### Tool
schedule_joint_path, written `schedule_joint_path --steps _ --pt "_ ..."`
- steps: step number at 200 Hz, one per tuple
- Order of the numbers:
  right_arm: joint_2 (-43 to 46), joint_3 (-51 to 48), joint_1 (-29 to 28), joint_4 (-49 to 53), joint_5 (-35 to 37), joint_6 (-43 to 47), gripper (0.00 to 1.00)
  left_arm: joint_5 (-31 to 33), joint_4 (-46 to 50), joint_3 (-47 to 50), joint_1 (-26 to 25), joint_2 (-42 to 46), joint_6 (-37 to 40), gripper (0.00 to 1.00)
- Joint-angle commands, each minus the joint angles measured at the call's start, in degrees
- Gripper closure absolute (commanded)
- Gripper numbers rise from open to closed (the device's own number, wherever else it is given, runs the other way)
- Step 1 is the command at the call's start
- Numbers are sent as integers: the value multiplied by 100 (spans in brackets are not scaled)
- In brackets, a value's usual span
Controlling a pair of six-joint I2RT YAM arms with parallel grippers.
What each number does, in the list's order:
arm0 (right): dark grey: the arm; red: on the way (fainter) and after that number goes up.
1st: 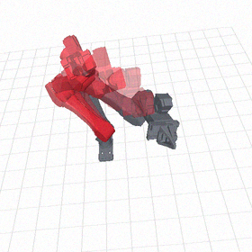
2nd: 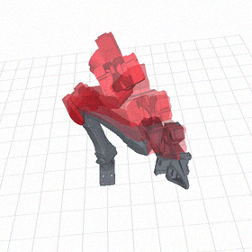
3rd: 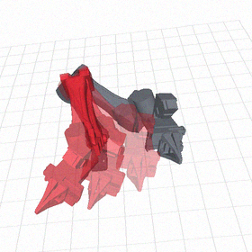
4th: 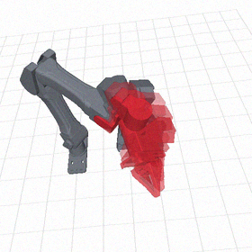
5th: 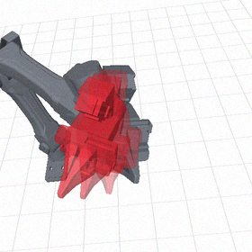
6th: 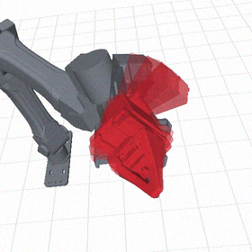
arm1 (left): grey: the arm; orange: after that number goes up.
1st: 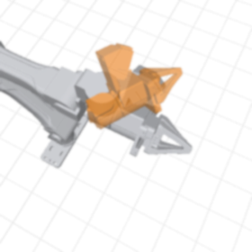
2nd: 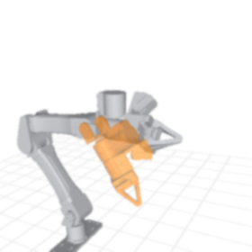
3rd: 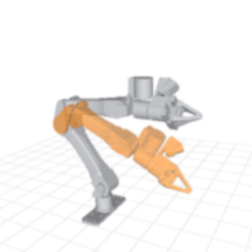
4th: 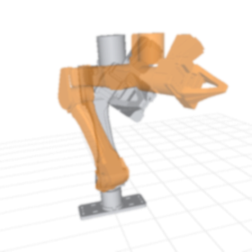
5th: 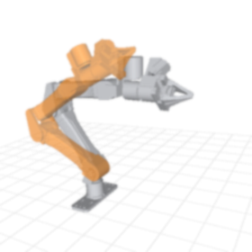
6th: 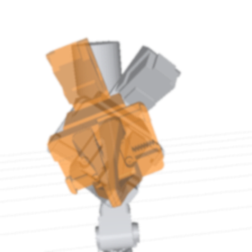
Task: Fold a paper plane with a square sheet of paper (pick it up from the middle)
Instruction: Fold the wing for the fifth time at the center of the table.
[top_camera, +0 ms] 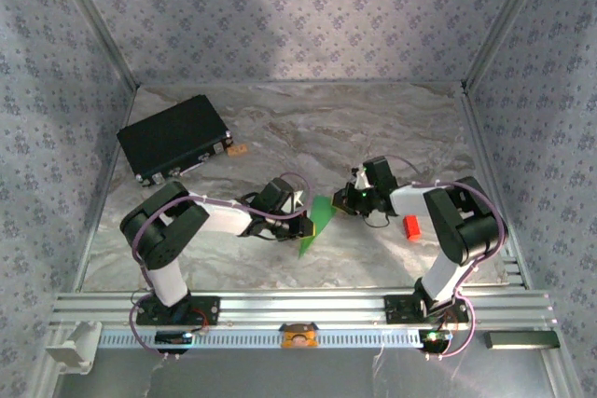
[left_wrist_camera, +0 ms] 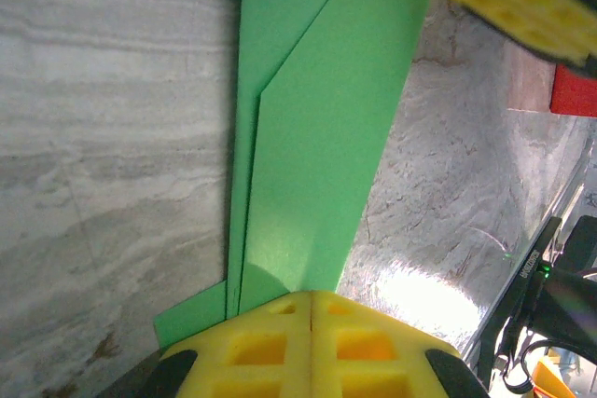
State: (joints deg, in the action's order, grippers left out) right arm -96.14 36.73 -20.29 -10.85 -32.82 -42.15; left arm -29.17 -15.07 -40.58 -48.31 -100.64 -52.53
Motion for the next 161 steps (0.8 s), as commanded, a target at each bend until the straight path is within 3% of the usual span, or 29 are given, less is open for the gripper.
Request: schedule_joint_path --steps 1,39,76,113,161 --pt "-164 147 249 104 285 141 90 -18 672 126 4 -166 129 100" --pt "-38 304 447 355 350 146 90 -22 679 126 -2 -166 140 100" --pt "669 353 405 743 431 230 90 -28 665 121 1 -171 145 100" --pt "1069 183 20 835 479 125 88 -11 659 99 4 -184 134 100" --pt "784 -40 -837 381 314 -332 90 -1 578 77 -6 -149 94 100"
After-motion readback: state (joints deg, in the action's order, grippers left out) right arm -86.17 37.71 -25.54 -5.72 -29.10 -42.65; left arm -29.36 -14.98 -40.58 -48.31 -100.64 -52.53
